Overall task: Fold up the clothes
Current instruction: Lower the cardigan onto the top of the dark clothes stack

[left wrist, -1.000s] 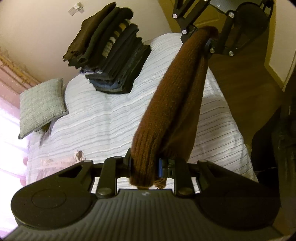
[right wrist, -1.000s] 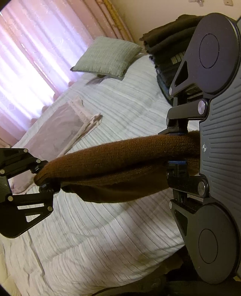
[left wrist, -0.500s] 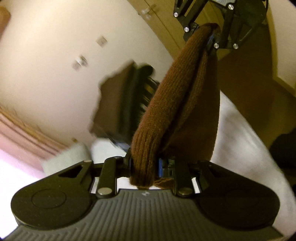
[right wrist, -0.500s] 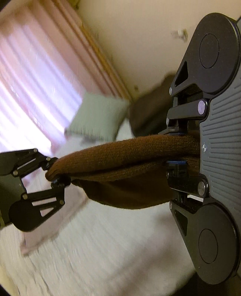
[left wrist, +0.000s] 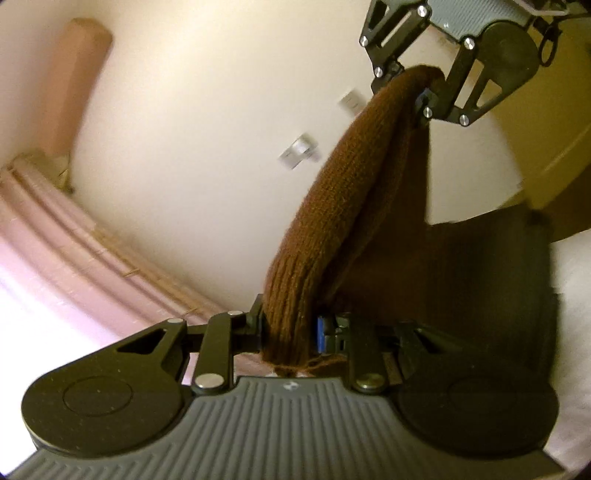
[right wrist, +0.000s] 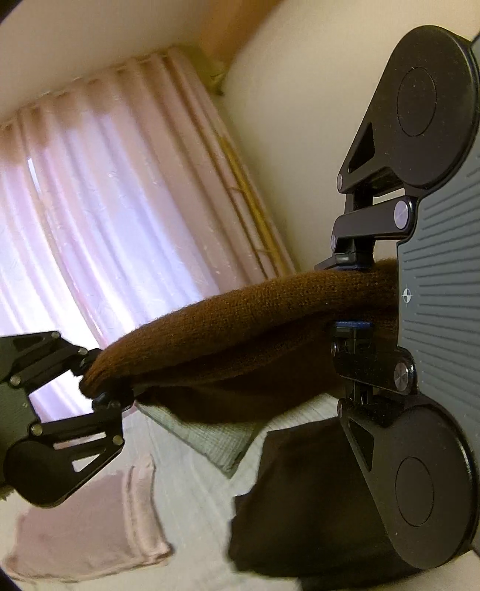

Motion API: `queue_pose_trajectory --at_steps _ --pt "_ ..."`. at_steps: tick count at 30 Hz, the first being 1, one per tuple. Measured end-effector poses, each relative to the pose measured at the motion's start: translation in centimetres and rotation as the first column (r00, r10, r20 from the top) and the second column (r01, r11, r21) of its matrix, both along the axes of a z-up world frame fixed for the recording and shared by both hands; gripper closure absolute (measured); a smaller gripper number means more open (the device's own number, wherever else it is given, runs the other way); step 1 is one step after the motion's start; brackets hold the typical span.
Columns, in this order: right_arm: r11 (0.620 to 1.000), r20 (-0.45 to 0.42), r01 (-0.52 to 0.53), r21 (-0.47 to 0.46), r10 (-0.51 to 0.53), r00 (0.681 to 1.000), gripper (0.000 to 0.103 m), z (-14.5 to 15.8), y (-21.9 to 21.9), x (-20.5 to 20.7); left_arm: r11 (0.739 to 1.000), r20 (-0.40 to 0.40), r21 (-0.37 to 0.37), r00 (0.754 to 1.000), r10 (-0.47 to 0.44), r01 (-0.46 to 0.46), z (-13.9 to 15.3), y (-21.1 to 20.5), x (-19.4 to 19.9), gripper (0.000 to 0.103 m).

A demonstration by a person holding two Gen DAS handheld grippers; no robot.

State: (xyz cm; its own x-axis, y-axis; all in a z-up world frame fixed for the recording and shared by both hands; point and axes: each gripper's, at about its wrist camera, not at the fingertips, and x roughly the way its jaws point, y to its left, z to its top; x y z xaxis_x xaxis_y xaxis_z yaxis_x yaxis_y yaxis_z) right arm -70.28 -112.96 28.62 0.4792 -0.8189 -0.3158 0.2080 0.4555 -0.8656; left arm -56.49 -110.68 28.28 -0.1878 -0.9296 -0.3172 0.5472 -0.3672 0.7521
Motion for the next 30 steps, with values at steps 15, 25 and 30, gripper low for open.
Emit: queue_pose_trajectory --at_steps 15,25,30 --pt "0.977 -0.137 -0.060 0.203 0.089 0.987 0.081 -16.4 -1.2 -3.3 0.968 0.106 0.214 0.988 0.111 -0.131 -21.8 -1.7 -4.0 0.084" --pt "0.984 -0.194 -0.061 0.166 0.093 0.977 0.081 -17.6 2.6 -4.0 0.967 0.089 0.217 0.989 0.121 -0.137 -21.7 0.1 -2.4 0.085" --pt "0.990 -0.200 -0.042 0.135 0.068 0.977 0.073 -18.0 4.1 -3.8 0.968 0.075 0.208 0.989 0.129 -0.142 -22.2 0.6 -2.7 0.080"
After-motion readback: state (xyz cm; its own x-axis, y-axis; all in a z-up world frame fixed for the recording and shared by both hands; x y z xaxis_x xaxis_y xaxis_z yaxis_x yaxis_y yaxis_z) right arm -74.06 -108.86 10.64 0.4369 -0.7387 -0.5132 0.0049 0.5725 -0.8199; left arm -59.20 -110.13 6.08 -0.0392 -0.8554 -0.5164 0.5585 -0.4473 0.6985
